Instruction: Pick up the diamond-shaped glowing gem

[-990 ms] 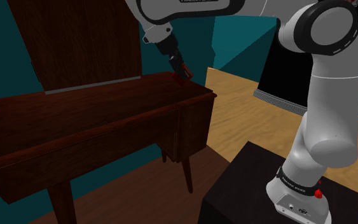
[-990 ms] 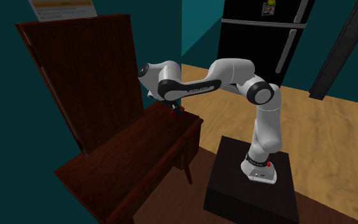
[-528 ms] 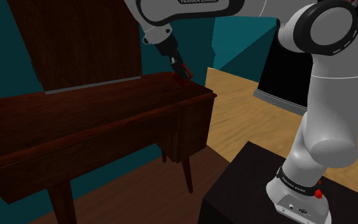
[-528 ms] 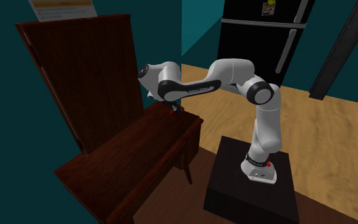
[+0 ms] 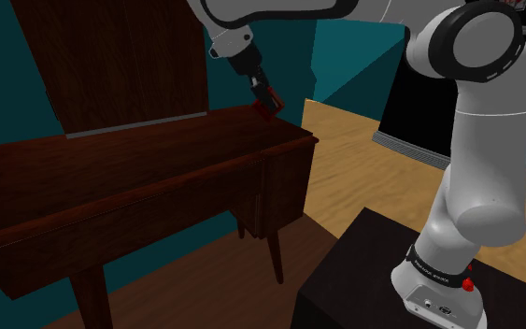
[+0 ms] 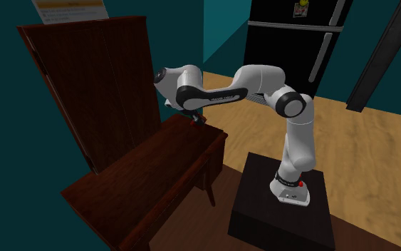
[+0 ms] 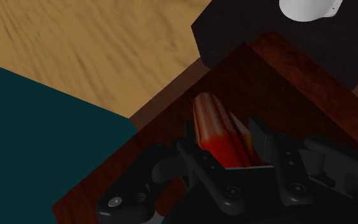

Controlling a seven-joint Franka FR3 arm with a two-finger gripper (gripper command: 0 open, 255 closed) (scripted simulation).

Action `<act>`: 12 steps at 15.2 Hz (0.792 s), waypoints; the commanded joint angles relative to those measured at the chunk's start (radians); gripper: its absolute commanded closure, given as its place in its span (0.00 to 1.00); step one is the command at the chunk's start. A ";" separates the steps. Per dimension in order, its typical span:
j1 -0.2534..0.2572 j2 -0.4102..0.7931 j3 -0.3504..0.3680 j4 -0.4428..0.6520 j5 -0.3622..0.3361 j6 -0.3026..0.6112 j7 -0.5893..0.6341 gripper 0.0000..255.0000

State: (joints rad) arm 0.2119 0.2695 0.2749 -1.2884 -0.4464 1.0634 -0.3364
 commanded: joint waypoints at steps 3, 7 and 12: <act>0.012 0.022 0.000 0.083 -0.017 -0.060 -0.021 1.00; 0.028 0.054 0.000 0.184 -0.041 -0.126 -0.046 1.00; 0.052 0.100 -0.003 0.311 -0.075 -0.203 -0.079 1.00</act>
State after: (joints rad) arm 0.2611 0.3667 0.2719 -0.9915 -0.5177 0.8707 -0.4109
